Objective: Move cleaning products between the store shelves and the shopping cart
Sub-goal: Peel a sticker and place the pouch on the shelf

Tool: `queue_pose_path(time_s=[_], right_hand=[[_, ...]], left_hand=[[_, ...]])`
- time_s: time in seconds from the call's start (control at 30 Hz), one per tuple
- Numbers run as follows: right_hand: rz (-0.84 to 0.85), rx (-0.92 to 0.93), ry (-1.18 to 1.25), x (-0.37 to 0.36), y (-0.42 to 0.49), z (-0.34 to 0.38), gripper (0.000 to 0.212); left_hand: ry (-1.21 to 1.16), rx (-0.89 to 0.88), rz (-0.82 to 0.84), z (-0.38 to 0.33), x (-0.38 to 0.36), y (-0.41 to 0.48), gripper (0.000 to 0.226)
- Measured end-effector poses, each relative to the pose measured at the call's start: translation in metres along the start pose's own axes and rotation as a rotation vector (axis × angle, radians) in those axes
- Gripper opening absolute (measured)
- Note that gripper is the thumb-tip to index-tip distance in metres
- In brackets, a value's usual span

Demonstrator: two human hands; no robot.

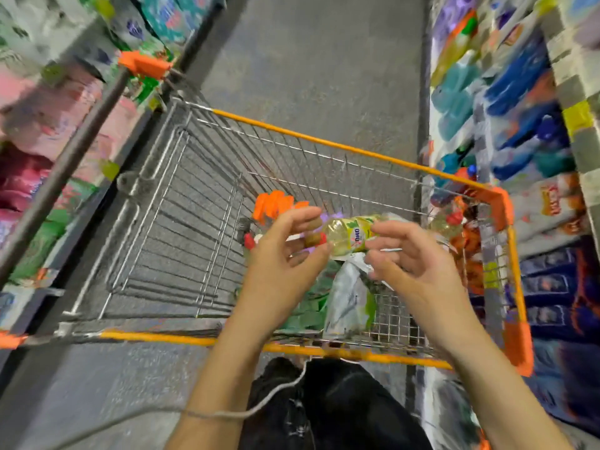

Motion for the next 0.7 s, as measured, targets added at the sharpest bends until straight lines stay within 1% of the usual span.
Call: queue_pose_path(time_s=[0.07,0.13,0.2,0.33,0.37,0.43,0.5,0.53,0.57,0.6,0.63,0.7], right_hand=[[0.022,-0.071,0.035,-0.011,0.017,-0.023,0.025],[0.037,-0.124,0.038,-0.023,0.031,-0.046,0.023],[0.050,-0.185,-0.041,-0.035,0.043,-0.078,0.022],[0.081,-0.361,-0.304,-0.054,0.064,-0.158,0.016],[0.131,-0.412,-0.425,-0.060,0.068,-0.179,0.020],[0.330,-0.526,-0.713,-0.080,0.070,-0.221,0.036],[0.540,-0.630,-0.868,-0.102,0.060,-0.252,0.039],[0.608,-0.661,-0.917,-0.111,0.055,-0.264,0.044],[0.650,-0.686,-0.965,-0.117,0.050,-0.271,0.050],[0.655,-0.694,-1.011,-0.119,0.049,-0.274,0.053],[0.645,-0.698,-1.045,-0.121,0.048,-0.276,0.051],[0.602,-0.702,-1.082,-0.122,0.050,-0.280,0.033]], left_hand=[[-0.004,0.039,-0.008,0.018,0.003,0.014,0.036],[0.040,0.058,0.017,0.037,0.004,0.029,0.036],[0.126,0.053,0.039,0.057,0.006,0.042,0.033],[0.373,0.086,0.105,0.106,0.015,0.066,0.032],[0.421,0.121,0.121,0.122,0.018,0.071,0.032],[0.533,0.229,0.168,0.152,0.023,0.076,0.034],[0.623,0.317,0.222,0.175,0.024,0.077,0.037],[0.646,0.350,0.249,0.185,0.024,0.076,0.038],[0.664,0.380,0.277,0.193,0.023,0.075,0.037],[0.688,0.407,0.308,0.201,0.023,0.074,0.037],[0.717,0.436,0.340,0.209,0.022,0.074,0.037],[0.756,0.486,0.386,0.221,0.025,0.073,0.038]])
Point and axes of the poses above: each hand's wrist, its own y-axis towards the middle knuckle, its own x-axis out of the back of the hand, z = x × y, the point moved 9 cm from there along y, towards the middle knuckle, and after that the axes turned 11 degrees about -y, right-handed, at the moved point
